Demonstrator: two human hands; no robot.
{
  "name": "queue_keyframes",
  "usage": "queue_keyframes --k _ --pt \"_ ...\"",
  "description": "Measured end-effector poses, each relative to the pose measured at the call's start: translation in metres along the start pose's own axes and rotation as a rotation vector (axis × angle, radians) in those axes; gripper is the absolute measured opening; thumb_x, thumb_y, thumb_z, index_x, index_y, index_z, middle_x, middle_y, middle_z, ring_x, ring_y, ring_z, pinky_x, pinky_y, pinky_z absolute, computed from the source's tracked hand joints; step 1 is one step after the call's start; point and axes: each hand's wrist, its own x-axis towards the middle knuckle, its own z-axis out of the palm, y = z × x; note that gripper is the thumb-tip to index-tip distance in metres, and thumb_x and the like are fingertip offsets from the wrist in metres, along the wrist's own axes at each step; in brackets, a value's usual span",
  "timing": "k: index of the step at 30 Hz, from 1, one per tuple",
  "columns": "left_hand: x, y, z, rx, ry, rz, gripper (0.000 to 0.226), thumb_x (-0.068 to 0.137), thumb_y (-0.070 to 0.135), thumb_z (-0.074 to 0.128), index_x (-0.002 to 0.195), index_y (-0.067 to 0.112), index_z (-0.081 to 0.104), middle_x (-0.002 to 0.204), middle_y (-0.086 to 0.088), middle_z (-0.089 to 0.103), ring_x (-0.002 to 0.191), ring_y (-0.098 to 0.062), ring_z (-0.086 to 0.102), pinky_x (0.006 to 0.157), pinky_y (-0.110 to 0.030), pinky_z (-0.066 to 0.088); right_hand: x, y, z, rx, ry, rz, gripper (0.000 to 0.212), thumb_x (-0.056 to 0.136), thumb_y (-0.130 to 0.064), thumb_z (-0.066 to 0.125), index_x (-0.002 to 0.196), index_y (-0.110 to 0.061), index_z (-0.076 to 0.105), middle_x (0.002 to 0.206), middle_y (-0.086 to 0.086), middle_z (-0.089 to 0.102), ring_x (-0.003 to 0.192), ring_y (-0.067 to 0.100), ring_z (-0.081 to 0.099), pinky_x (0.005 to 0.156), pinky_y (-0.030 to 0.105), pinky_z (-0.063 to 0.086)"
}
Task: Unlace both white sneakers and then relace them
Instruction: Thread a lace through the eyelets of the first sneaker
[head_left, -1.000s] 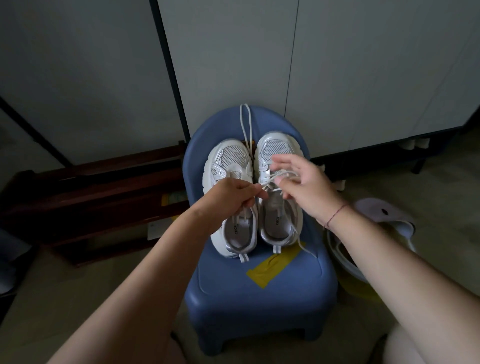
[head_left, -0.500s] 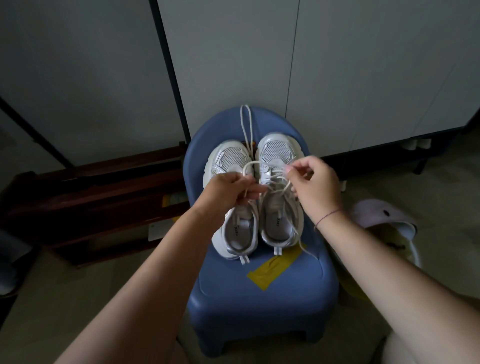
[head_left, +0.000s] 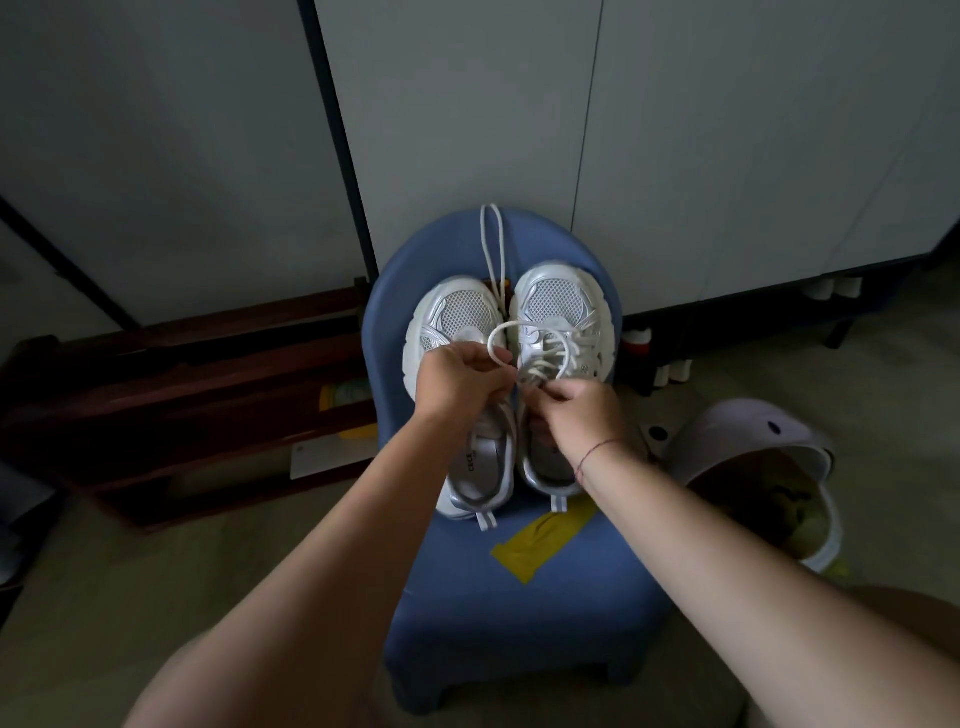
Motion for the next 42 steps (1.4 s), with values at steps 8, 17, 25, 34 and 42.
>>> queue_keyframes --k 8,17,25,34,42 --pt "0.003 -0.005 0.005 0.070 0.002 0.046 0.021 0.073 0.003 0.081 0.072 0.020 0.069 0.074 -0.006 0.073 0.075 -0.021 0.069 0.085 -0.044 0.058 0.002 -0.001 -0.005 0.393 -0.151 0.154 0.016 0.088 -0.013 0.064 0.072 -0.014 0.067 0.071 0.011 0.064 0.057 0.019 0.059 0.057 0.028 0.056" --pt "0.000 -0.010 0.012 0.191 0.106 0.149 0.021 0.076 0.012 0.079 0.069 0.026 0.065 0.070 -0.002 0.071 0.061 -0.013 0.060 0.071 -0.035 0.055 0.000 0.001 -0.009 0.410 -0.170 0.175 0.014 0.087 -0.011 0.065 0.076 -0.016 0.069 0.062 0.002 0.067 0.050 0.011 0.063 0.050 0.021 0.053" --pt "-0.012 -0.013 0.019 0.204 0.205 0.173 0.006 0.078 0.019 0.076 0.082 0.021 0.072 0.072 0.005 0.071 0.071 -0.011 0.067 0.066 -0.028 0.051 -0.003 -0.003 -0.011 0.448 -0.191 0.193 0.016 0.089 -0.004 0.061 0.078 -0.014 0.068 0.058 0.001 0.067 0.048 0.010 0.063 0.050 0.022 0.055" --pt "-0.013 -0.015 0.010 0.268 0.171 0.185 0.014 0.074 0.020 0.082 0.079 0.015 0.070 0.070 0.003 0.070 0.071 -0.016 0.067 0.070 -0.033 0.053 -0.005 -0.005 -0.012 0.445 -0.182 0.184 0.010 0.086 -0.009 0.066 0.078 -0.013 0.070 0.062 0.003 0.068 0.051 0.012 0.064 0.055 0.024 0.057" --pt "-0.014 -0.019 0.015 0.376 0.173 0.248 0.014 0.078 0.029 0.078 0.076 0.026 0.064 0.069 0.006 0.069 0.072 -0.015 0.066 0.068 -0.034 0.053 -0.004 -0.004 -0.014 0.419 -0.216 0.144 0.012 0.088 -0.006 0.063 0.083 -0.014 0.070 0.062 -0.001 0.069 0.052 0.011 0.066 0.055 0.022 0.056"
